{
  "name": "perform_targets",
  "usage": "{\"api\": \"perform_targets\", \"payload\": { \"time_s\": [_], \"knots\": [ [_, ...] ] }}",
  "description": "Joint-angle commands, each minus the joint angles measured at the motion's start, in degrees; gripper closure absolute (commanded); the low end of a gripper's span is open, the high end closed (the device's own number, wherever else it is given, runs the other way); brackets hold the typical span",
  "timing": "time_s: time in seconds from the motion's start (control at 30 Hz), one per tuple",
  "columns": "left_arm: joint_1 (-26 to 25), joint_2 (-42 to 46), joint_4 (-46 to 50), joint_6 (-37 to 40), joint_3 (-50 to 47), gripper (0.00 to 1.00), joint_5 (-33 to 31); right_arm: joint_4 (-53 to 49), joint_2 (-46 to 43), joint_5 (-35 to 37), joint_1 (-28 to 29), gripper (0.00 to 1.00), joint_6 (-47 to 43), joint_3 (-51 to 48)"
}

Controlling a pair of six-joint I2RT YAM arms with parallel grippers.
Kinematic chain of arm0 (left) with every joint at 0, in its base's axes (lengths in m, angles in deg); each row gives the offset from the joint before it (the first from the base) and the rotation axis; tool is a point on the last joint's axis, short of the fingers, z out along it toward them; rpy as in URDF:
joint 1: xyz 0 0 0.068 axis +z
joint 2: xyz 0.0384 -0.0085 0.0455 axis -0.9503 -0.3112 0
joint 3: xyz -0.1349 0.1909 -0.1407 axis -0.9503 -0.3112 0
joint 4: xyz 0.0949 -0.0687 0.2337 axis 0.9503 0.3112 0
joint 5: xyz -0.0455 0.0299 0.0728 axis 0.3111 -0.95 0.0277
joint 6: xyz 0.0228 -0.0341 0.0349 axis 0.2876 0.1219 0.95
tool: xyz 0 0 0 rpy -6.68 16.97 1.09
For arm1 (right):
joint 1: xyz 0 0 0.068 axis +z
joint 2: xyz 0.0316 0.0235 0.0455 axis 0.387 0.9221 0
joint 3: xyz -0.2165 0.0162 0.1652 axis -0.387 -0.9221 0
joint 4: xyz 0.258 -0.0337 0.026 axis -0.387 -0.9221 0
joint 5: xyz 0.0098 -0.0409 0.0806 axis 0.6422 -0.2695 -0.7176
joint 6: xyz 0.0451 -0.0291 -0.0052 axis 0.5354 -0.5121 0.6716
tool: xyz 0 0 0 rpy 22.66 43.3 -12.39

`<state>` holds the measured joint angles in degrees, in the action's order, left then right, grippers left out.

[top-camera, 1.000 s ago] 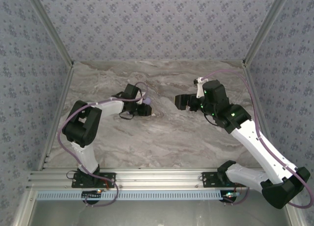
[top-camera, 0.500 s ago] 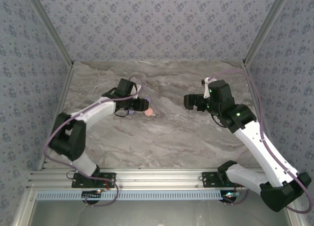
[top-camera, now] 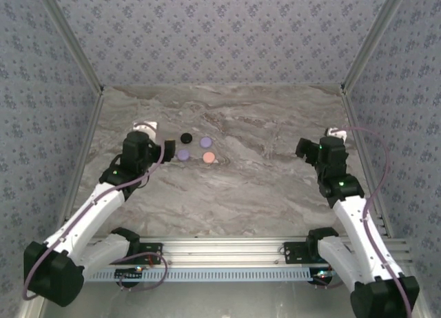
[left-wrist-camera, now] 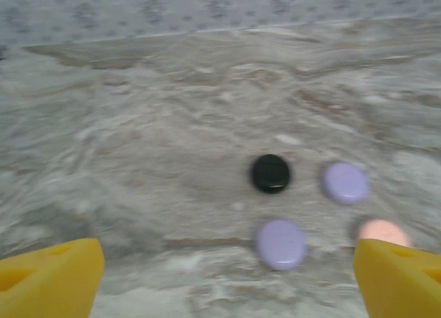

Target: Insert the wireless bluetooth earbuds into the charging case

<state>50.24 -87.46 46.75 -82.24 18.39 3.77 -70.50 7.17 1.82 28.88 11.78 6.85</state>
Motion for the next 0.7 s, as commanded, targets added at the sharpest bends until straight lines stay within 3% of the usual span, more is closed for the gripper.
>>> {"api": "perform_targets", "payload": {
  "time_s": [0.0,0.07,0.23,0.43,0.67],
  "knots": [
    [3.58,1.33,-6.12,3.22,-3.15,0.04,-5.69,15.24,-0.05,0.00,-5.28,0.00,-2.15,-5.79],
    [4.73,1.41,-10.02,4.98,-6.14,0.02,-8.56,20.67,2.63,-0.38,-8.08,0.00,-3.51,-9.49],
    [8.11,0.14,-16.83,5.12,-11.05,0.01,-7.83,35.71,12.85,-1.74,-10.16,0.00,-9.46,-16.03],
    [9.28,-4.73,-21.64,7.55,-13.53,0.01,-6.48,56.20,25.06,-10.57,-10.06,0.00,-15.24,-20.65],
    [9.56,-11.10,-31.74,10.48,-16.23,0.01,-3.73,67.88,37.47,-21.89,-9.36,0.00,-21.61,-18.89]
  ]
}}
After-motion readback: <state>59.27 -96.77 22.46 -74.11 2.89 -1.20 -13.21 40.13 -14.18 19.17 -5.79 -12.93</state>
